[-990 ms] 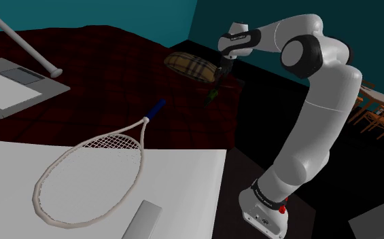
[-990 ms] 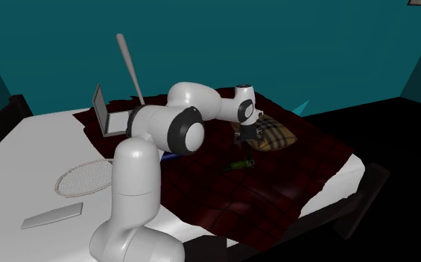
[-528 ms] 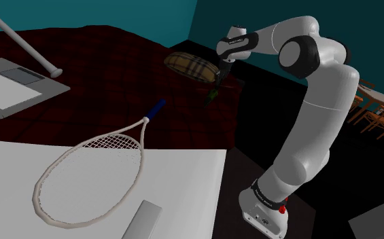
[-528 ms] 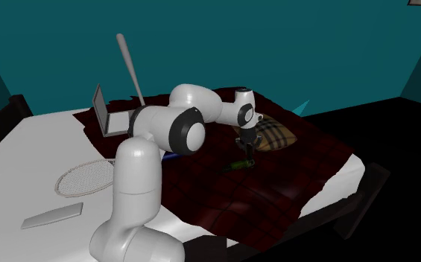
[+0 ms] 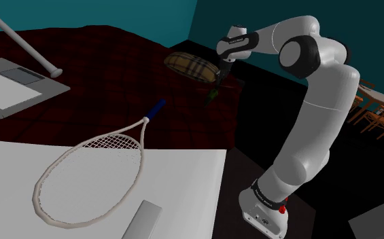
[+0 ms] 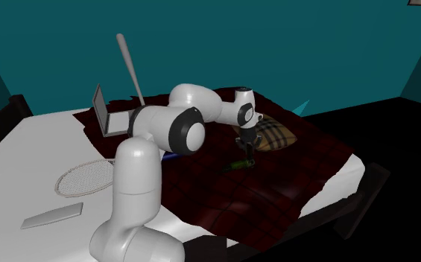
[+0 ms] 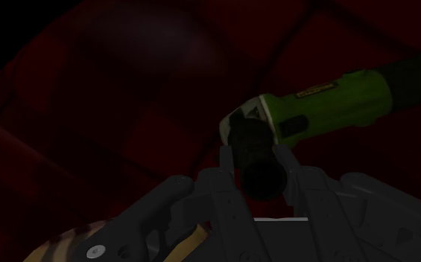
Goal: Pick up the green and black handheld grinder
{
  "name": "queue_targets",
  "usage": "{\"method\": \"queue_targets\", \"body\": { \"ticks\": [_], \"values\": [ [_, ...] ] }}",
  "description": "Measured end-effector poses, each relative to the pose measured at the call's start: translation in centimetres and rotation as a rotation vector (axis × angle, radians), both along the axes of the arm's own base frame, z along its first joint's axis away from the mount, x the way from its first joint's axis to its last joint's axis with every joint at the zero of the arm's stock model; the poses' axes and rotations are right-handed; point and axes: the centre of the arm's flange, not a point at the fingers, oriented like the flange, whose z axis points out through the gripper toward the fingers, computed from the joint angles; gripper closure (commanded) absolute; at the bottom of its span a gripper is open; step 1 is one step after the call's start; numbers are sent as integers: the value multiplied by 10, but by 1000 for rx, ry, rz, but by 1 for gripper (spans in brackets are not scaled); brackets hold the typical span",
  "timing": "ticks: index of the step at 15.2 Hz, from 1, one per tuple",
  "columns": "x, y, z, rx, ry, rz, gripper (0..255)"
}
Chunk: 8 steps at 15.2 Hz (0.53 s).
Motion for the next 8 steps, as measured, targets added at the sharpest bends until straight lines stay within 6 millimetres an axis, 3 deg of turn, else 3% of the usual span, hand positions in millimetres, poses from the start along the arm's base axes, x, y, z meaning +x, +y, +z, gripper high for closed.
{"method": "queue_targets", "body": {
  "ticks": [8],
  "values": [
    [0,0,38,0,0,0,255]
  ]
}}
